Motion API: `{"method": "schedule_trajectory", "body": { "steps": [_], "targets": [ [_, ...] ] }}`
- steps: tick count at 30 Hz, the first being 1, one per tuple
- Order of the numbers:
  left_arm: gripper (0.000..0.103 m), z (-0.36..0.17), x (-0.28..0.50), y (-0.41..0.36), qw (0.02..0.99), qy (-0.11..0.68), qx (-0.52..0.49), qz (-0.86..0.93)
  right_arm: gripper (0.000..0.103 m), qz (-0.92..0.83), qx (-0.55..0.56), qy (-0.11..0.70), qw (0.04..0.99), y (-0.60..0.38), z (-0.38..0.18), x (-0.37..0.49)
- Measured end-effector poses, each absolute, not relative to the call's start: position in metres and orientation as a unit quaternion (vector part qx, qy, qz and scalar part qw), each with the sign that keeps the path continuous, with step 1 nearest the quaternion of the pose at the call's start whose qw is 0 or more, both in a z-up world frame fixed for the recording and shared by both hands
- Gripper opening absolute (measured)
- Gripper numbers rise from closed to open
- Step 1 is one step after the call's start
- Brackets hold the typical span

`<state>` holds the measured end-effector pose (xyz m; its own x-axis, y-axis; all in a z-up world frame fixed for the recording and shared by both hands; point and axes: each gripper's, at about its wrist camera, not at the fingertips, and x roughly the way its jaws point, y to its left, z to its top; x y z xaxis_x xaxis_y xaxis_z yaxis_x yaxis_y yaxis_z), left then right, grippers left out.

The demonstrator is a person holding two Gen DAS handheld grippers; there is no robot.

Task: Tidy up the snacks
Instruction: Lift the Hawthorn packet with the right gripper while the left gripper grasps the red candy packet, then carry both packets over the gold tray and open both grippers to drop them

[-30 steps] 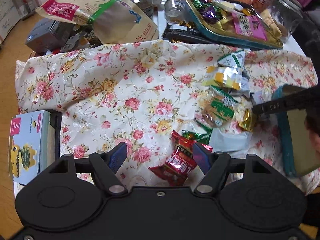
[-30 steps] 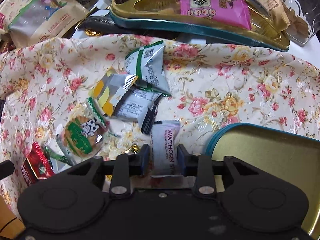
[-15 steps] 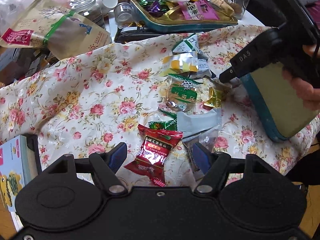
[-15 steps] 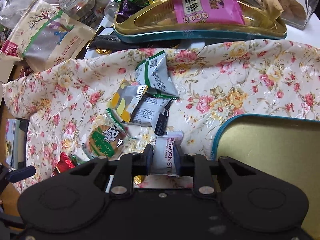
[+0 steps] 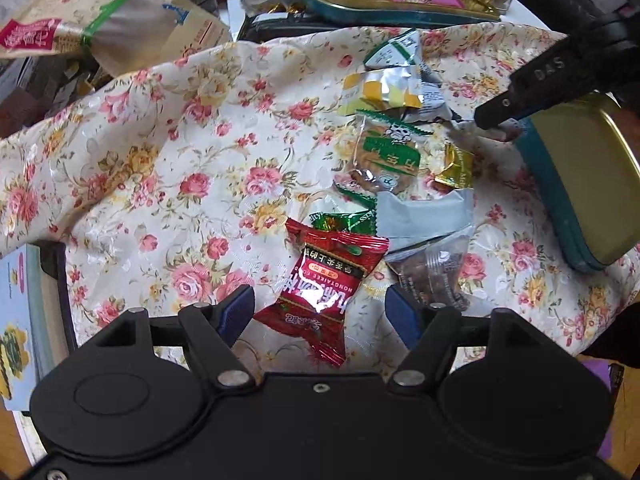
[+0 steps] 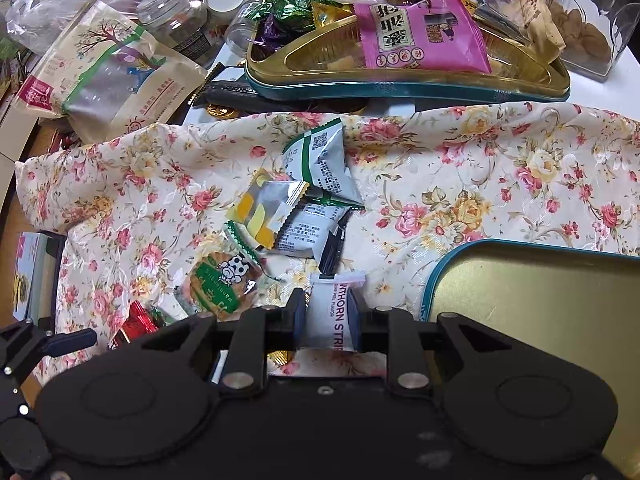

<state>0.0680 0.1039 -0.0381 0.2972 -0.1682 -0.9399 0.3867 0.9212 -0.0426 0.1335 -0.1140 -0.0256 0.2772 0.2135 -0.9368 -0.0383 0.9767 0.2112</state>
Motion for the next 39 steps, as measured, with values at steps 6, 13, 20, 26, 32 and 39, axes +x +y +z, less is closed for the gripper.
{"method": "schedule_trajectory", "body": {
  "steps": [6,13,20,26,32,39],
  "targets": [
    [0.056,-0.045,0.077,0.105,0.796,0.582,0.079,-0.147,0.024,0.078,0.071,0.592,0.799,-0.114,-0.024,0.131],
    [0.044,-0.04,0.086,0.114,0.797,0.592,0.02,-0.117,0.024,0.076,0.066,0.581,0.808,-0.119,-0.017,0.127],
    [0.043,-0.012,0.089,0.117,0.819,0.566,-0.012,-0.093,0.024,0.074,0.069,0.565,0.819,-0.128,-0.006,0.123],
    [0.043,0.013,0.089,0.107,0.839,0.537,-0.016,-0.091,0.024,0.068,0.073,0.551,0.828,-0.136,0.005,0.119],
    [0.043,0.032,0.089,0.08,0.846,0.521,-0.028,-0.11,0.024,0.045,0.075,0.533,0.842,-0.158,0.018,0.111],
    [0.043,0.048,0.087,0.024,0.846,0.508,-0.028,-0.162,0.024,-0.018,0.08,0.505,0.859,-0.211,0.038,0.095]
  ]
}}
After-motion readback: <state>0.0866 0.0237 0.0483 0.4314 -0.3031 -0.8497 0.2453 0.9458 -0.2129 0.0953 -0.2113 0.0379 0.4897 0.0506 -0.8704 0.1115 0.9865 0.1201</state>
